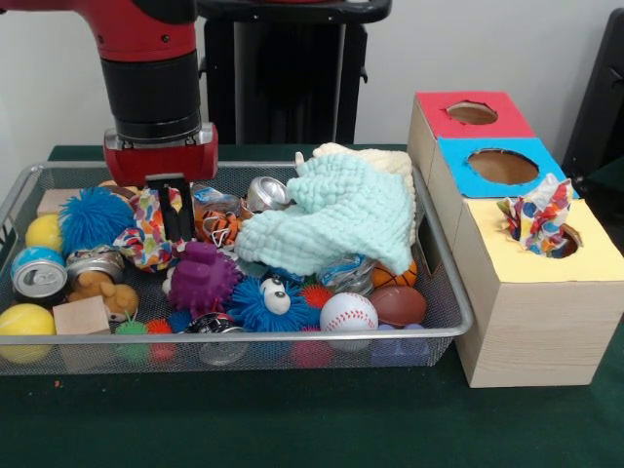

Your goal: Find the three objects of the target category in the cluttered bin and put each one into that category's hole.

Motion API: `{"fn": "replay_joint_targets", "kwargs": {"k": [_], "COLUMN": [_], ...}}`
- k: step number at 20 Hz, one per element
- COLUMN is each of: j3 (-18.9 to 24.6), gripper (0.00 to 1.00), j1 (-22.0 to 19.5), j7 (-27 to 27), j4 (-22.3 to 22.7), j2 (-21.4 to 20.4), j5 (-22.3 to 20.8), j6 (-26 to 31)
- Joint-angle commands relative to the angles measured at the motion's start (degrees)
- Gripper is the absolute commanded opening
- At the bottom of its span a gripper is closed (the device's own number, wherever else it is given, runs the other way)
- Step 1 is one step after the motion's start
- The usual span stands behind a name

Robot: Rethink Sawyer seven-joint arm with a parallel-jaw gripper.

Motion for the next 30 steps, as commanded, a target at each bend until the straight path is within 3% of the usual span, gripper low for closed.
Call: {"fn": "replay_joint_targets", "kwargs": {"k": [1, 10, 11, 23, 30], "j3": [-1.8, -1.9, -1.9, -2.2, -2.4], "gripper": [0.0, 0.0, 1.0, 1.0, 1.0], "j1": [1.1, 0.6, 0.5, -1.6, -4.0], "j7": [0.6, -0.6, -0.8, 1.1, 3.5], "j4": [-3.8, 0.1, 0.3, 7.0, 16.9], "j2": [0.1, -5.8, -6.2, -8.2, -11.2], "j5": [0.3, 0.9, 0.8, 0.5, 1.0], "j6": [8.8, 14.4, 15.3, 11.6, 6.8]}}
